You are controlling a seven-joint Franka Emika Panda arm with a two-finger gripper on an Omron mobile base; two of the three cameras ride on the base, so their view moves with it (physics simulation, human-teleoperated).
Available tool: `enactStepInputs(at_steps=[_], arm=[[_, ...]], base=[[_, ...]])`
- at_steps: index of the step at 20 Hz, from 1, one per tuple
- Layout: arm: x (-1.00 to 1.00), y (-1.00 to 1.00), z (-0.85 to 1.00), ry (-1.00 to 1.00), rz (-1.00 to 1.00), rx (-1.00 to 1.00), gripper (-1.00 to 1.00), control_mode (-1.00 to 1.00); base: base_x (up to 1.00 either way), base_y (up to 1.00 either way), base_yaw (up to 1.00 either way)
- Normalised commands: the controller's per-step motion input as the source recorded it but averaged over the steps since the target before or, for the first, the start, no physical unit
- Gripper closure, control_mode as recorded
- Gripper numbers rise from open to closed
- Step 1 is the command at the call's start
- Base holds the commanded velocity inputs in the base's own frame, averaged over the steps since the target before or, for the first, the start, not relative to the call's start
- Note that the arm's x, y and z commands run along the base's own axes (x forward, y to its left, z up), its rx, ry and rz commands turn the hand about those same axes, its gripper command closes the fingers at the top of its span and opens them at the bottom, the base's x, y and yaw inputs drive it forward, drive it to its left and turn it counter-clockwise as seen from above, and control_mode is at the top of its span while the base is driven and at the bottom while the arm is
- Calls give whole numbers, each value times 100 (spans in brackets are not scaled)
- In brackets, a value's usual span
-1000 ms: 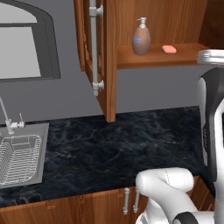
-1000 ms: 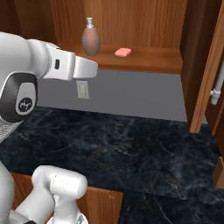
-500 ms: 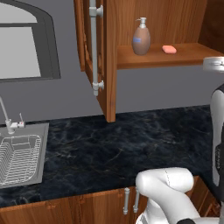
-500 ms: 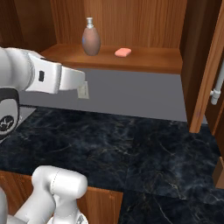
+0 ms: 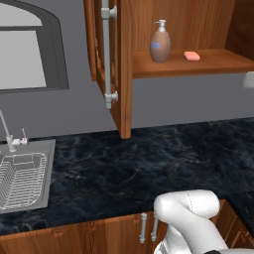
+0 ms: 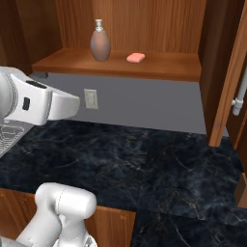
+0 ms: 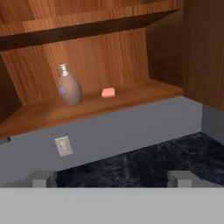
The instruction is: Pick up the bar soap and soap dispenser from the sink, and place them back in the cabinet, and close the cabinet doors.
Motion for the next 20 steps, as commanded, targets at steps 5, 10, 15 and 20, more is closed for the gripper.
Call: enactStepInputs(at_steps=[5, 10, 15, 20], arm=[[-36, 16, 0, 10, 0, 23, -100, -100], [-33, 18, 0, 11, 0, 29, -100, -100], [-26, 23, -8, 13, 0, 33, -100, -100], [-15, 33, -22, 8, 0, 29, -100, -100]], base=[[0, 0, 0], [0, 0, 0], [0, 0, 0], [0, 0, 0]])
